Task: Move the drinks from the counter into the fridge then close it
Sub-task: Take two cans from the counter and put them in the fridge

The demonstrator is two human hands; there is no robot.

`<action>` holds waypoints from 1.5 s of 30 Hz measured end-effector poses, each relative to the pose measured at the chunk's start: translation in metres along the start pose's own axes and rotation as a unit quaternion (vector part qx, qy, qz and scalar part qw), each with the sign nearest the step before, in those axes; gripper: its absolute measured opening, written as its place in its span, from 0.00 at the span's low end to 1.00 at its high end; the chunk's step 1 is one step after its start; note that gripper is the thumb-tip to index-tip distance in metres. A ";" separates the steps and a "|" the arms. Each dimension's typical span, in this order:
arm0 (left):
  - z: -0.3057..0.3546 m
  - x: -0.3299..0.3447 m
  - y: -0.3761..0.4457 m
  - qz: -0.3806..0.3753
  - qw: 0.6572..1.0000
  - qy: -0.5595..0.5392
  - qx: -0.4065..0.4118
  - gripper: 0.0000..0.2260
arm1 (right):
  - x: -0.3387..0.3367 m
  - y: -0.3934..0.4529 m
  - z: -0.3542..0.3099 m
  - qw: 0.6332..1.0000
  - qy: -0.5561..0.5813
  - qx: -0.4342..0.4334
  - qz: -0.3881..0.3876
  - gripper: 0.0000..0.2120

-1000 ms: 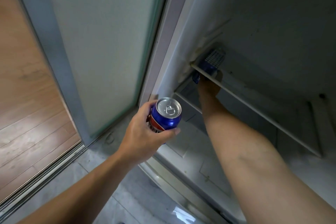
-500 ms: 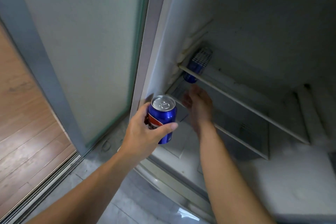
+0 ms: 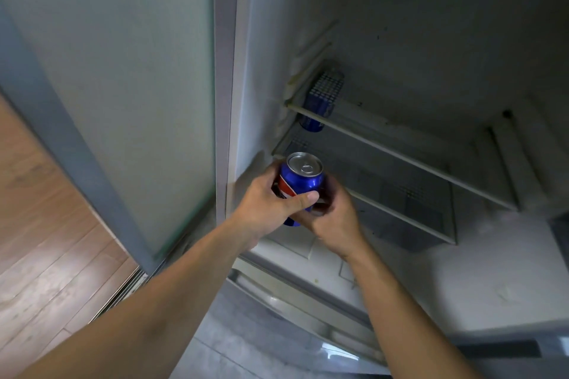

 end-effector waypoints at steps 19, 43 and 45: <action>-0.098 -0.088 -0.083 0.201 0.972 0.120 -0.024 0.07 | -0.014 0.125 0.038 0.969 -0.048 -0.063 0.234 0.33; -0.137 -0.113 -0.156 0.077 0.987 0.138 0.011 0.08 | 0.022 0.040 0.029 0.929 -0.128 0.060 0.343 0.07; -0.152 -0.107 -0.162 0.048 0.988 0.144 -0.005 0.08 | 0.028 -0.003 0.035 0.927 -0.112 0.068 0.351 0.07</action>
Point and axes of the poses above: each hand's wrist, its own y-axis towards the middle knuckle, its own x-axis out of the palm, z = x × y, the point moved 5 cm from there along y, towards the middle knuckle, and after that the axes turned 14 degrees about y, right-handed, at the moved point
